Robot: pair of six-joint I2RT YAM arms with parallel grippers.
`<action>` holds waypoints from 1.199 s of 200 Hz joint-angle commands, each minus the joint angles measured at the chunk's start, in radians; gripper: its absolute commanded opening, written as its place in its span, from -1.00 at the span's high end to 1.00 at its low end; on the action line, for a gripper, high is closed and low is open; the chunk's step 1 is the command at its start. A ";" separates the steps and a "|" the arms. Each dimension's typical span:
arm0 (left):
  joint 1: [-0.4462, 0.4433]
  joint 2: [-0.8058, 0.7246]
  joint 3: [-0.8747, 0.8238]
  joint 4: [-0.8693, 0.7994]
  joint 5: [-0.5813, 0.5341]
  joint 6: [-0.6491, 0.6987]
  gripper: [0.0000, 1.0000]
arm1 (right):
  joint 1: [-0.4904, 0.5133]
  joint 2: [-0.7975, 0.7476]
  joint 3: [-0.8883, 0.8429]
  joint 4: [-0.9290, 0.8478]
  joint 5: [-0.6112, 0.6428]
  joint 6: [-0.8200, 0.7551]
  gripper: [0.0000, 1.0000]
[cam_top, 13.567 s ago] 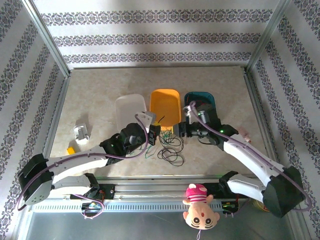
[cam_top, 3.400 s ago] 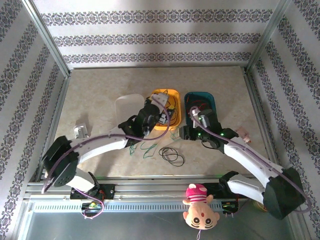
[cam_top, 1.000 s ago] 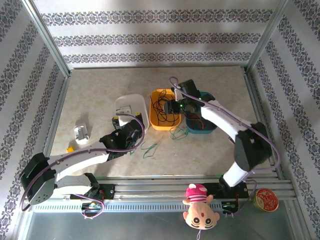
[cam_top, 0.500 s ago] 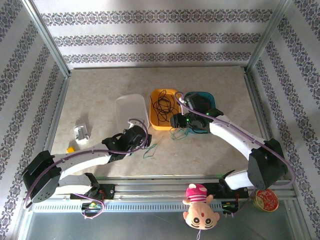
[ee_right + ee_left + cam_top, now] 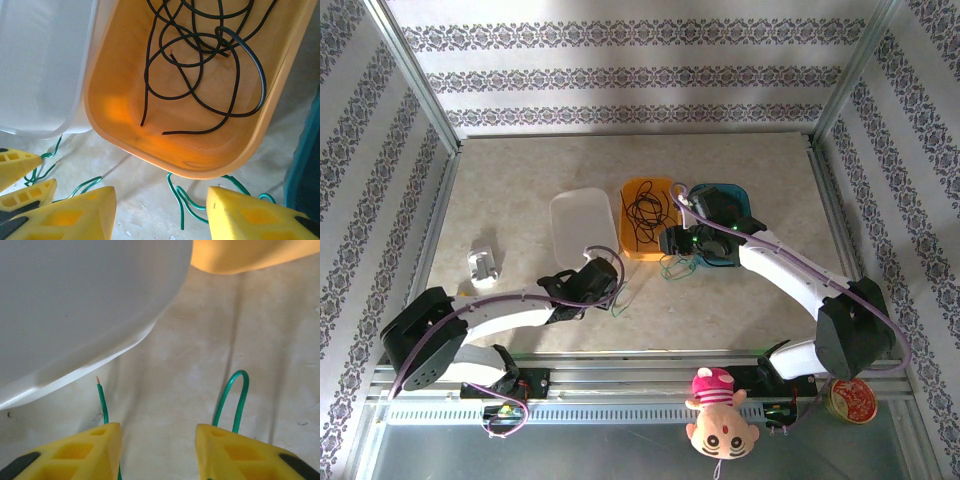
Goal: Untangle the cables
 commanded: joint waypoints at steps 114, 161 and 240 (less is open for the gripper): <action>0.211 -0.268 0.130 0.119 -0.096 -0.013 1.00 | -0.009 -0.023 -0.025 0.021 0.002 0.009 -0.02; 0.349 -0.130 0.176 0.170 -0.166 0.002 -0.11 | 0.027 -0.010 -0.003 -0.023 -0.035 -0.029 -0.02; 0.272 -0.103 0.136 0.250 -0.050 -0.035 -0.58 | 0.088 0.048 -0.103 -0.051 -0.013 -0.015 -0.02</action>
